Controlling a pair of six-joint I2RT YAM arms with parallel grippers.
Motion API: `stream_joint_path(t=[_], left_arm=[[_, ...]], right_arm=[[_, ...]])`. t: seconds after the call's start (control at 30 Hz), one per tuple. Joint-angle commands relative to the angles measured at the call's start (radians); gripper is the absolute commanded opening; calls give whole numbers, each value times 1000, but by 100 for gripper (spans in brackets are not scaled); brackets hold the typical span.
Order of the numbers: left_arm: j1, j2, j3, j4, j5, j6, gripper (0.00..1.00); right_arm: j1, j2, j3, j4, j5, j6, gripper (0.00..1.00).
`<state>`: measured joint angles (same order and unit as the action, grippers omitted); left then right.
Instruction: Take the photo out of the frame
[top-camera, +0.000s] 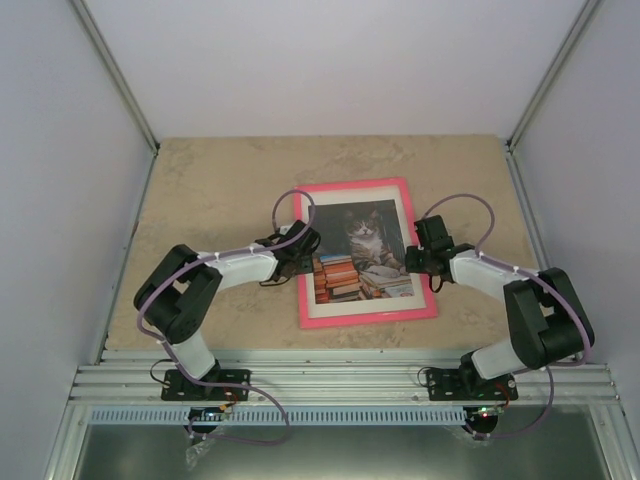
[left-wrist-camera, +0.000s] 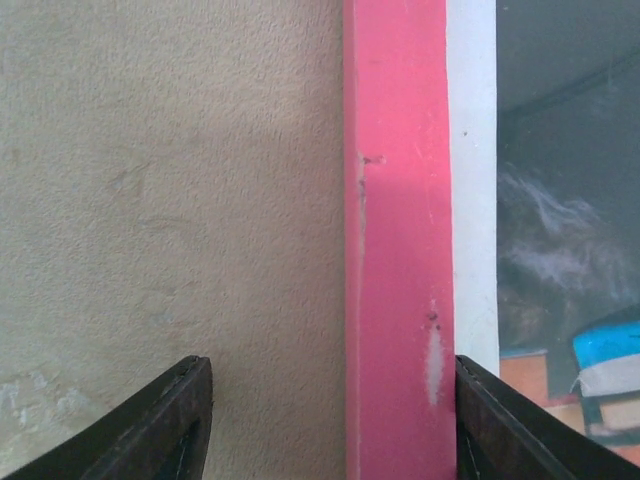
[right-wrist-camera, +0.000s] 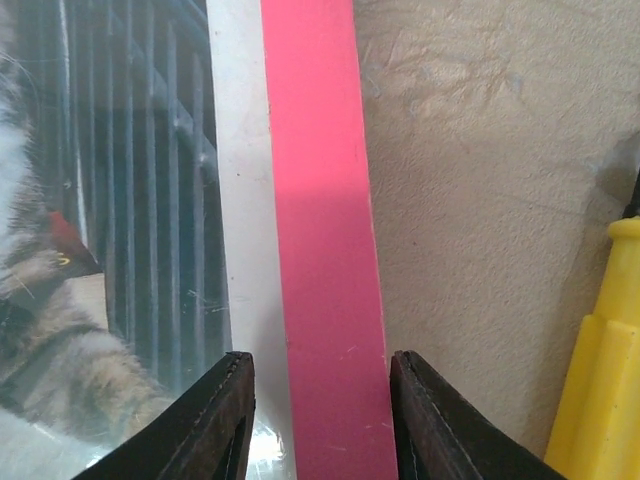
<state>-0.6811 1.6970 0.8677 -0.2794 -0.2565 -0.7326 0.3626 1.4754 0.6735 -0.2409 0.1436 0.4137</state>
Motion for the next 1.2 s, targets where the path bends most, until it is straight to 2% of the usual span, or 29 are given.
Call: stream_joint_path(t=[0.0, 0.13, 0.43, 0.53, 1.0, 1.17], left_arm=[[-17, 61, 12, -77, 1, -5, 62], [-31, 94, 28, -85, 4, -7, 59], [-34, 108, 36, -79, 11, -2, 56], [-34, 105, 40, -85, 7, -2, 55], [-34, 13, 71, -140, -50, -12, 55], [-34, -34, 76, -166, -70, -13, 48]], right_arm=[[4, 31, 23, -1, 7, 3, 37], [4, 32, 20, 6, 0, 6, 25], [4, -84, -5, 22, -3, 15, 5], [4, -112, -12, 28, -9, 17, 2], [4, -155, -18, 32, -49, 11, 1], [4, -182, -19, 25, -49, 16, 0]])
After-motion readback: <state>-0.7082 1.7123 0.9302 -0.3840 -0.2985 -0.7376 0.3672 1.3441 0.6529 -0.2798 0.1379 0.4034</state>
